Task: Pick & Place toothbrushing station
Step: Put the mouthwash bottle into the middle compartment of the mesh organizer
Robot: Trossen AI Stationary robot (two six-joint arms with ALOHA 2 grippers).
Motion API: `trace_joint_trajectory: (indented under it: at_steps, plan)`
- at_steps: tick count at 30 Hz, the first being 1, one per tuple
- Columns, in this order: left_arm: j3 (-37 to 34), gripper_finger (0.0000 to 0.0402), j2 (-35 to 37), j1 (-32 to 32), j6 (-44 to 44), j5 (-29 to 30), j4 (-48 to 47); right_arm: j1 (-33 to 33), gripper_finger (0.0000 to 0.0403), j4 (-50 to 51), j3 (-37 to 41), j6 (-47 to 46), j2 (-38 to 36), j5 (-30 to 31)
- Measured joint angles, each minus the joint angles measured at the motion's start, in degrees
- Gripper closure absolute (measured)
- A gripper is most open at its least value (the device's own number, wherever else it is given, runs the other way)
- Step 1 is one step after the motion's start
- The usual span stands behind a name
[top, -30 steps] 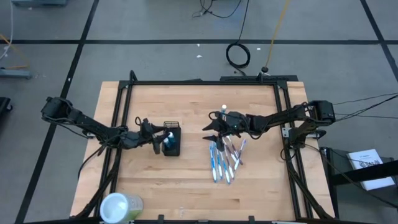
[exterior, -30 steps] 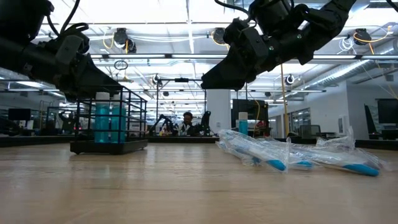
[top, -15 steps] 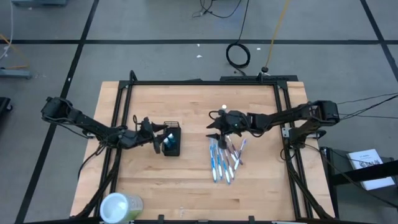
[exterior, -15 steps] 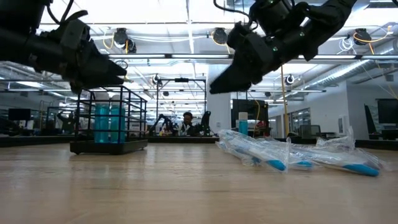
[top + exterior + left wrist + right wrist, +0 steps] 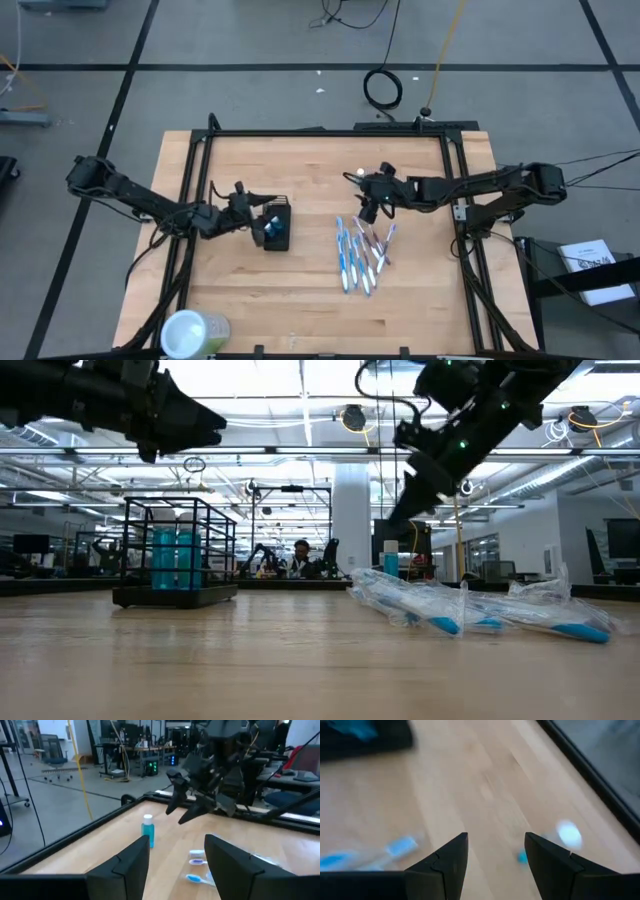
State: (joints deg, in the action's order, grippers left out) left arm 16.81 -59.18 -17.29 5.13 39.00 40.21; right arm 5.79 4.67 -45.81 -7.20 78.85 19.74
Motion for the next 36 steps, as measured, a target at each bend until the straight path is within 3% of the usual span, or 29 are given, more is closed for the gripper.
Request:
trace_joint_trajectory:
  at_steps: [6, 12, 22, 29, 36]
  plan:
    - [6.26, 0.0205, 0.07, 0.81, 0.72, -0.04, -14.87, 0.03, 0.0216, -4.45, 5.87, -6.86, 2.31, 3.6]
    - [10.92, 0.0222, 0.36, 4.06, 1.28, -0.27, -26.35, 1.06, 0.0216, -20.68, 12.29, -7.71, 8.13, 4.02]
    - [11.04, 0.0247, 2.35, 8.05, 4.22, -6.06, -28.59, 3.74, 0.0193, -31.13, 12.77, -5.9, 18.06, 3.99]
    - [11.02, 0.0224, 2.32, 9.01, 4.41, -6.19, -28.97, 6.93, 0.0149, -31.72, 12.77, -12.68, 19.51, 3.5]
    - [11.02, 0.0204, 2.32, 10.4, 4.37, -6.2, -28.99, 9.24, 0.0145, -36.86, 12.75, -13.31, 19.63, 2.76]
